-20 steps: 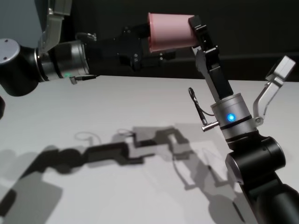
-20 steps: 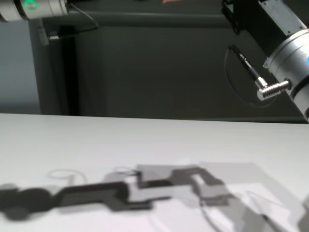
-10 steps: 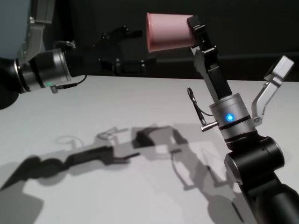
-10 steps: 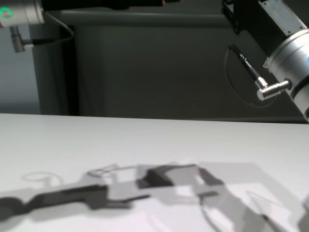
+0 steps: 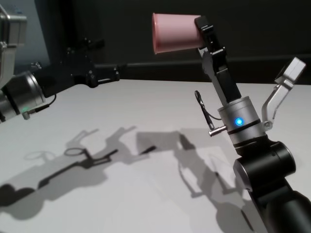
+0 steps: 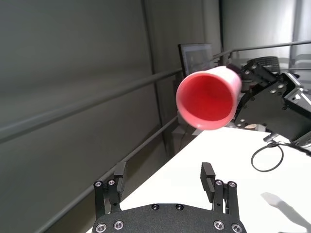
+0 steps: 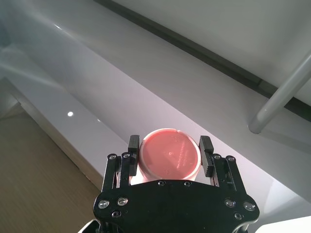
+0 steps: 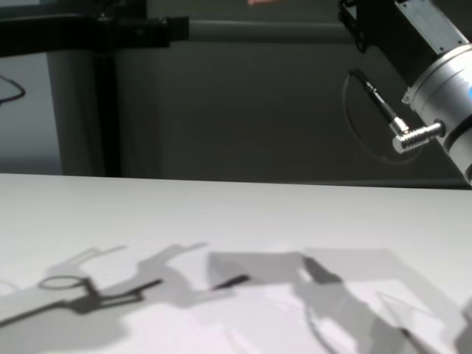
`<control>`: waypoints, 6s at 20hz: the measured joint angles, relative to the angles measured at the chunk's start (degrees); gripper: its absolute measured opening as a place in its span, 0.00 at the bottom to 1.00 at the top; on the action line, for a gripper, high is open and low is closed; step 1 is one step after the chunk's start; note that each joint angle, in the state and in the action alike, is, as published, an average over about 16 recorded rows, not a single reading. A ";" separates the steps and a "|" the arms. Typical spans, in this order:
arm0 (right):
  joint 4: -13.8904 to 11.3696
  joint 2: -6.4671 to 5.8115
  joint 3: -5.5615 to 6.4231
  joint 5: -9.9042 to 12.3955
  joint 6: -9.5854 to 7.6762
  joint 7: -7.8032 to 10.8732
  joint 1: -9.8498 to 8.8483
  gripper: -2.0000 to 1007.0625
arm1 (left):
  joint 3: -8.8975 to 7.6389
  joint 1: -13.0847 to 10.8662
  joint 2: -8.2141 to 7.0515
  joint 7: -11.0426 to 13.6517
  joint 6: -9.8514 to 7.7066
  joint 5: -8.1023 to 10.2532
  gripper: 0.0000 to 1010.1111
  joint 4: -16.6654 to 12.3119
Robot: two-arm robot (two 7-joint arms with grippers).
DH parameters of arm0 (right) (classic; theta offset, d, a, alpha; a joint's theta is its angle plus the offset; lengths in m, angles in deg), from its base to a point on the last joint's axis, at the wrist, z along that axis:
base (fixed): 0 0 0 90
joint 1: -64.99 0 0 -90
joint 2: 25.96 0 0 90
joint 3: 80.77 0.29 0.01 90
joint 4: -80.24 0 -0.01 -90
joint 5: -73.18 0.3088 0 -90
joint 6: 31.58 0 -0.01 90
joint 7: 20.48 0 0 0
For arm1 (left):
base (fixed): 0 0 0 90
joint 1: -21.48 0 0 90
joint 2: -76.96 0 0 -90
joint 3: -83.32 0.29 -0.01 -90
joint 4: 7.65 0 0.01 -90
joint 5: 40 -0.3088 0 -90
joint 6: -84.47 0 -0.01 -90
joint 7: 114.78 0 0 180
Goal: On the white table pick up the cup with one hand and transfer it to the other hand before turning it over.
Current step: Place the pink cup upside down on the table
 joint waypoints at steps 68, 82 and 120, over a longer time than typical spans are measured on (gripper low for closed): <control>-7.98 -11.09 -4.87 -12.85 4.79 -11.31 1.70 0.72 | -9.70 -23.39 -0.85 -21.77 2.66 -4.92 0.99 -3.84; -11.95 -21.18 -11.90 -28.04 -2.49 -19.44 5.53 0.72 | -9.67 -23.35 -0.86 -21.77 2.66 -4.87 0.99 -3.82; -8.07 -25.73 -19.55 -46.56 -16.91 -20.10 7.95 0.72 | -9.67 -23.35 -0.86 -21.77 2.67 -4.88 0.99 -3.82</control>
